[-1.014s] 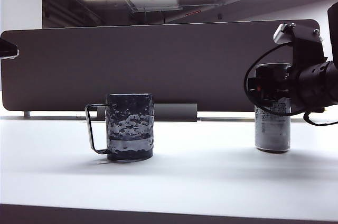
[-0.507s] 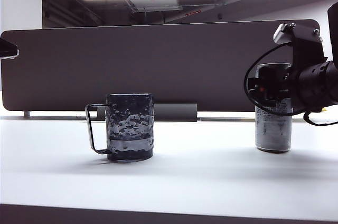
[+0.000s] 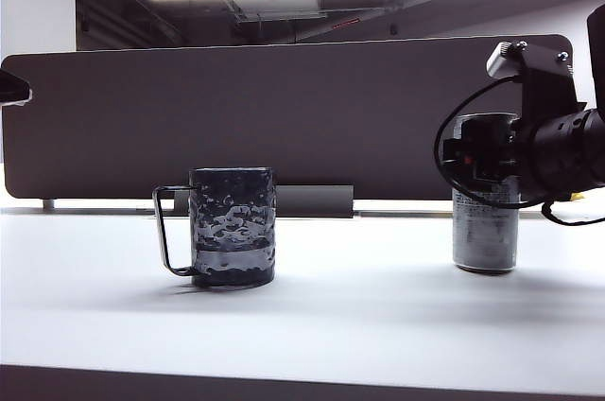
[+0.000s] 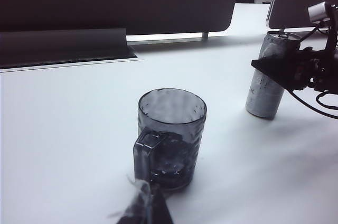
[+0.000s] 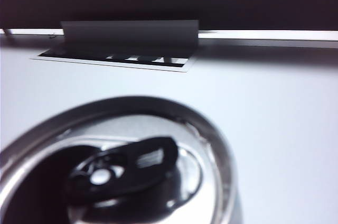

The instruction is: Pick up the metal can, pour some water into the cup, then place the can back on the table.

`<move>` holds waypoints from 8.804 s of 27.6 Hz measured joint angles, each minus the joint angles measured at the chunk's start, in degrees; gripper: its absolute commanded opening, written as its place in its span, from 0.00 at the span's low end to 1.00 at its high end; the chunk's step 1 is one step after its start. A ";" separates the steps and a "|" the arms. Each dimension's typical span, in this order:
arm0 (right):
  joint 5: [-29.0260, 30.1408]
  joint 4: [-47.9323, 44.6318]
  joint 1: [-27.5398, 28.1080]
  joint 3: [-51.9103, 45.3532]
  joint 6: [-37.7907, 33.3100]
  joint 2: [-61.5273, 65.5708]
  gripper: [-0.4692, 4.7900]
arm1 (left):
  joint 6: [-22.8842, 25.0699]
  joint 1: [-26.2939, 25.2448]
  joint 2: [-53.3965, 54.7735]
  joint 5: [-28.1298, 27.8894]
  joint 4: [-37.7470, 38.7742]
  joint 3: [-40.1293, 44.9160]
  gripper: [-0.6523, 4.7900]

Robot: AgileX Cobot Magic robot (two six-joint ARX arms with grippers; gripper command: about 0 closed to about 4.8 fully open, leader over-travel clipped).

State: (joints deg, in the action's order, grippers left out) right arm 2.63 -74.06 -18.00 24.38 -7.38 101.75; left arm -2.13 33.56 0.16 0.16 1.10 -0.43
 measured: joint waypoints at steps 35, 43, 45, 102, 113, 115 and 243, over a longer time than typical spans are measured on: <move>13.88 23.39 -12.74 18.80 11.87 -3.34 0.55 | 0.00 -15.93 0.00 0.00 0.02 0.00 0.11; 10.80 35.21 -16.33 25.03 23.76 -3.34 0.55 | -0.02 -20.33 0.00 -0.20 0.02 0.00 0.11; 9.27 37.64 -17.20 26.16 26.75 -3.34 0.55 | 0.00 -20.33 0.00 -0.17 0.02 0.00 0.11; -8.70 43.10 -24.52 27.54 67.34 -3.34 0.55 | 0.00 -9.60 0.00 -0.24 0.07 0.00 0.11; -8.61 43.10 -24.52 27.52 72.28 -3.34 0.55 | 0.00 -9.60 0.00 -0.24 0.07 0.00 0.11; -8.24 43.10 -24.52 27.52 73.13 -3.34 0.55 | 0.00 -9.60 0.00 -0.24 0.07 0.00 0.11; -5.62 42.27 -24.52 29.27 82.42 -3.32 0.55 | 0.00 -9.60 0.00 -0.24 0.07 0.00 0.11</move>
State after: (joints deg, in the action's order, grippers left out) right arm -2.98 -31.79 -42.52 53.65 75.05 98.43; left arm -2.13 23.97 0.16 -0.08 1.17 -0.43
